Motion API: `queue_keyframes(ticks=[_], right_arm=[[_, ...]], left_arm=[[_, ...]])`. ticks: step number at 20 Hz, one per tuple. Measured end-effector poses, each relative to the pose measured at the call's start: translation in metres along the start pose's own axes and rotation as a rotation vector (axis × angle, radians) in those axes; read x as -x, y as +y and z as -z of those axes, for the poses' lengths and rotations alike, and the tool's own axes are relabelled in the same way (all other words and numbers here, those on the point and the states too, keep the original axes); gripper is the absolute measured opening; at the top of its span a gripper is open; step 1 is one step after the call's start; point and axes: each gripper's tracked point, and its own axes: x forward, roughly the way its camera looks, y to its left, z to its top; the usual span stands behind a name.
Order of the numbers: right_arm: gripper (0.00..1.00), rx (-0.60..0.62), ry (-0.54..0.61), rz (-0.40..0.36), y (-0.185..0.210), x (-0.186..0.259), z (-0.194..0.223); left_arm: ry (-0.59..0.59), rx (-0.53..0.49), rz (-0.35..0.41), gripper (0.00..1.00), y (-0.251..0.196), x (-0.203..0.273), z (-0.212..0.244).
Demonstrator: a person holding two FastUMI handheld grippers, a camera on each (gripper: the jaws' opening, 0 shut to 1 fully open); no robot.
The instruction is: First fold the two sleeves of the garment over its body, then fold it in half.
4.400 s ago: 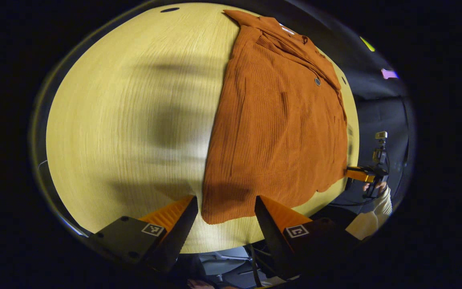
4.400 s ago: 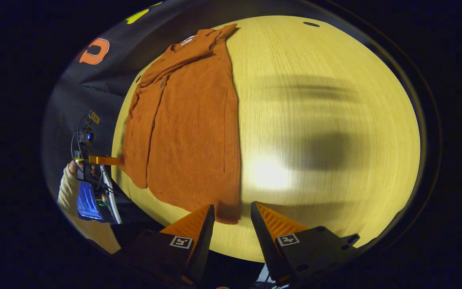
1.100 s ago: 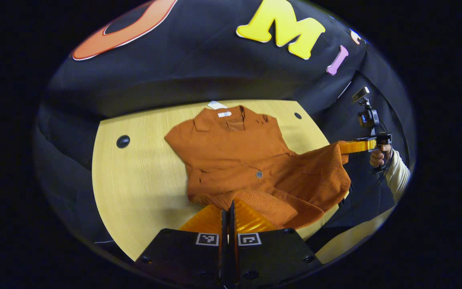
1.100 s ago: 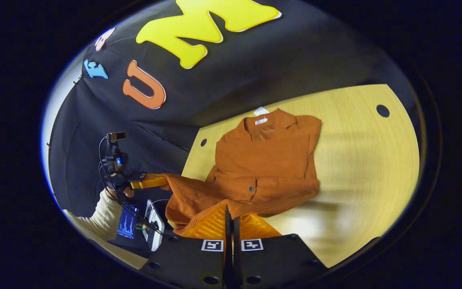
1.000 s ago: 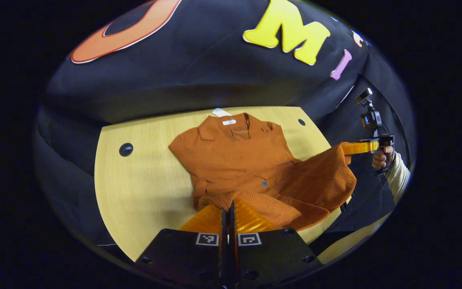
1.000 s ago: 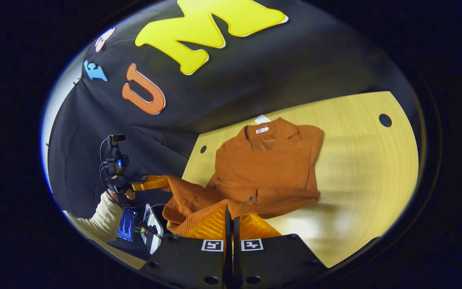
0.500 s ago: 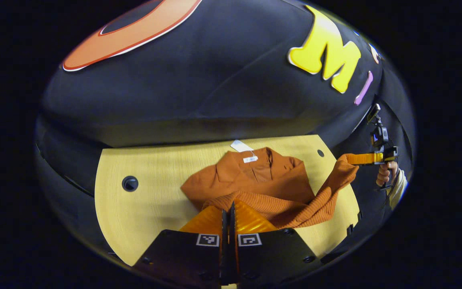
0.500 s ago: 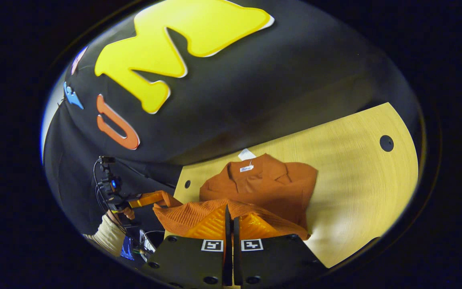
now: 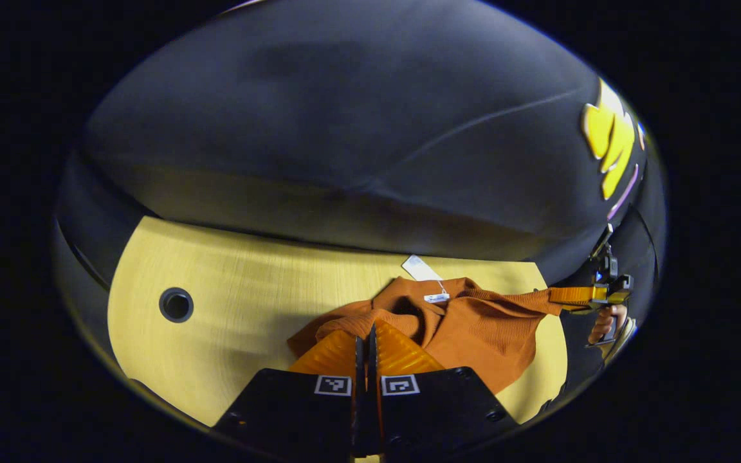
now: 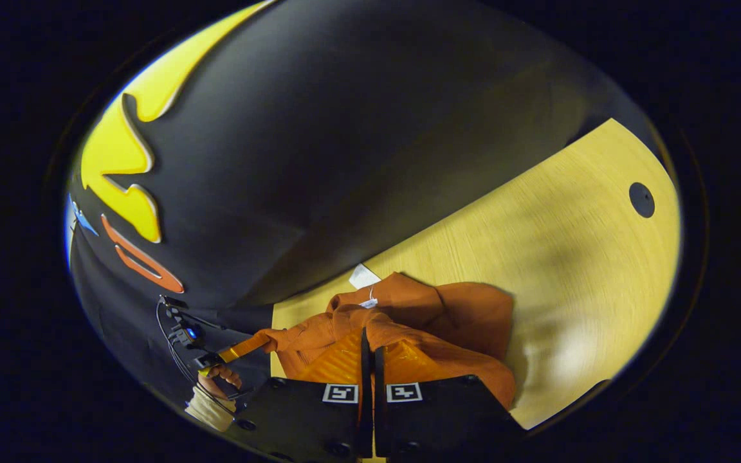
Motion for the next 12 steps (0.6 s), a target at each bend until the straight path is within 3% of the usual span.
queue_keyframes(ticks=[3, 4, 5, 7, 9, 11, 12], right_arm=[[0.01, -0.067, -0.035, 0.015, -0.018, -0.015, -0.010], [0.01, -0.111, -0.051, 0.008, -0.022, -0.013, -0.014], [0.01, -0.166, -0.071, 0.003, -0.026, -0.016, -0.019], [0.01, -0.293, -0.112, -0.003, -0.040, -0.019, -0.023], [0.01, -0.384, -0.165, -0.017, -0.053, -0.012, -0.031], [0.01, -0.446, -0.212, -0.027, -0.059, -0.012, -0.033], [0.01, -0.483, -0.232, -0.038, -0.059, -0.010, -0.035]], left_arm=[[0.017, 0.107, 0.009, 0.03, 0.012, -0.019, 0.016], [0.026, 0.136, 0.005, 0.08, 0.018, -0.022, 0.021], [0.025, 0.174, 0.009, 0.03, 0.023, -0.023, 0.024], [-0.001, 0.293, 0.035, 0.03, 0.031, -0.020, 0.023], [-0.047, 0.474, 0.081, 0.03, 0.041, -0.007, 0.013], [-0.056, 0.562, 0.053, 0.04, 0.057, 0.007, 0.014], [-0.066, 0.599, 0.065, 0.10, 0.063, 0.012, 0.012]])
